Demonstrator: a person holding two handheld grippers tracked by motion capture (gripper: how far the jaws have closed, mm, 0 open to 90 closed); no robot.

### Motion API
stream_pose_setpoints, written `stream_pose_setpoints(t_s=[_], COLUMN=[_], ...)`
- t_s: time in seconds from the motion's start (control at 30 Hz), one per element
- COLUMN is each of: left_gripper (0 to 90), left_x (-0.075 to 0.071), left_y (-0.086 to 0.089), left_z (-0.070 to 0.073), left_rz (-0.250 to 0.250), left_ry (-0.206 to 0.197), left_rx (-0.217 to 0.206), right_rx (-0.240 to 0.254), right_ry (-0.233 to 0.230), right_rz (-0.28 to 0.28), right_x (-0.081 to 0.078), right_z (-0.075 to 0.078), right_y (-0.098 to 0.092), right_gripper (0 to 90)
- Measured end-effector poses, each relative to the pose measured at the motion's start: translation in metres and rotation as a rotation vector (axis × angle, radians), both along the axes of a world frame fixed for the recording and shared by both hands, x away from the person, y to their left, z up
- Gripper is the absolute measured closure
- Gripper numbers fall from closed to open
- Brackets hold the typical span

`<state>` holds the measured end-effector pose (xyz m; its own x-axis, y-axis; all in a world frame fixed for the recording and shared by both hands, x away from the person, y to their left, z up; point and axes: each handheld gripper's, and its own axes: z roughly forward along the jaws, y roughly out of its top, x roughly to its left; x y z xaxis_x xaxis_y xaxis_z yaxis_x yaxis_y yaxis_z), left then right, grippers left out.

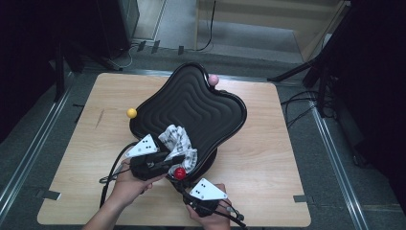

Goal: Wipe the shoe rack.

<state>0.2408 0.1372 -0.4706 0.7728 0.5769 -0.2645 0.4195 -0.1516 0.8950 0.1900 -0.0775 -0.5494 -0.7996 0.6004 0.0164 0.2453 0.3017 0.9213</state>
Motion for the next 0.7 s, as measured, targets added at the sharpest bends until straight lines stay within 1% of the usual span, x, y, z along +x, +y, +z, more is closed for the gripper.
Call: stream_pose_setpoints(t_s=[0.07,0.1,0.13,0.17,0.23,0.27,0.3,0.33,0.37,0.4,0.5,0.53,0.57,0.6,0.63,0.7], left_gripper=[78.5,78.2,77.9,77.7,77.9,77.9,77.9,77.8,77.7,77.5,77.5,77.3,77.2,76.9,76.4,75.4], left_x=[-0.003,-0.004,-0.006,-0.008,-0.012,-0.015,-0.018,-0.021,-0.024,-0.028,-0.036,-0.038,-0.04,-0.042,-0.043,-0.044], left_y=[0.005,0.007,0.011,0.013,0.02,0.023,0.025,0.026,0.026,0.027,0.025,0.023,0.02,0.017,0.014,0.009], left_z=[0.0,0.0,-0.001,-0.001,0.0,0.002,0.004,0.008,0.012,0.017,0.026,0.027,0.027,0.027,0.026,0.022], left_rz=[0.012,0.016,0.022,0.023,0.021,0.015,0.007,0.0,-0.01,-0.034,-0.073,-0.087,-0.104,-0.13,-0.142,-0.154], left_ry=[-0.019,-0.027,-0.041,-0.046,-0.058,-0.061,-0.068,-0.083,-0.096,-0.105,-0.132,-0.142,-0.152,-0.16,-0.157,-0.153], left_rx=[0.015,0.016,0.01,0.002,-0.039,-0.07,-0.087,-0.099,-0.113,-0.138,-0.198,-0.203,-0.195,-0.177,-0.164,-0.116], right_rx=[-0.001,-0.001,-0.001,-0.001,-0.002,-0.001,-0.002,-0.001,-0.001,-0.002,-0.002,-0.002,-0.002,-0.002,-0.002,-0.002], right_ry=[-0.001,-0.001,-0.002,-0.002,-0.002,-0.002,-0.003,-0.003,-0.003,-0.003,-0.003,-0.004,-0.004,-0.004,-0.004,-0.004], right_rz=[-0.001,-0.002,-0.002,-0.002,0.0,0.0,0.001,0.001,0.001,0.002,0.002,0.002,0.002,0.002,0.002,0.001], right_x=[0.0,0.0,0.0,0.0,0.0,0.0,0.0,0.0,0.0,0.0,0.0,0.0,0.0,0.0,0.0,0.0], right_z=[0.0,0.0,0.0,0.0,0.0,0.0,0.0,0.0,0.0,0.0,0.0,0.0,0.0,0.0,0.0,0.0], right_y=[0.0,0.0,0.0,0.0,0.0,0.0,0.0,0.0,0.0,0.0,0.0,0.0,0.0,0.0,0.0,0.0], right_gripper=[76.1,76.0,76.0,76.0,76.0,76.0,76.1,76.0,76.0,76.1,76.1,76.1,76.0,76.0,76.1,76.0])
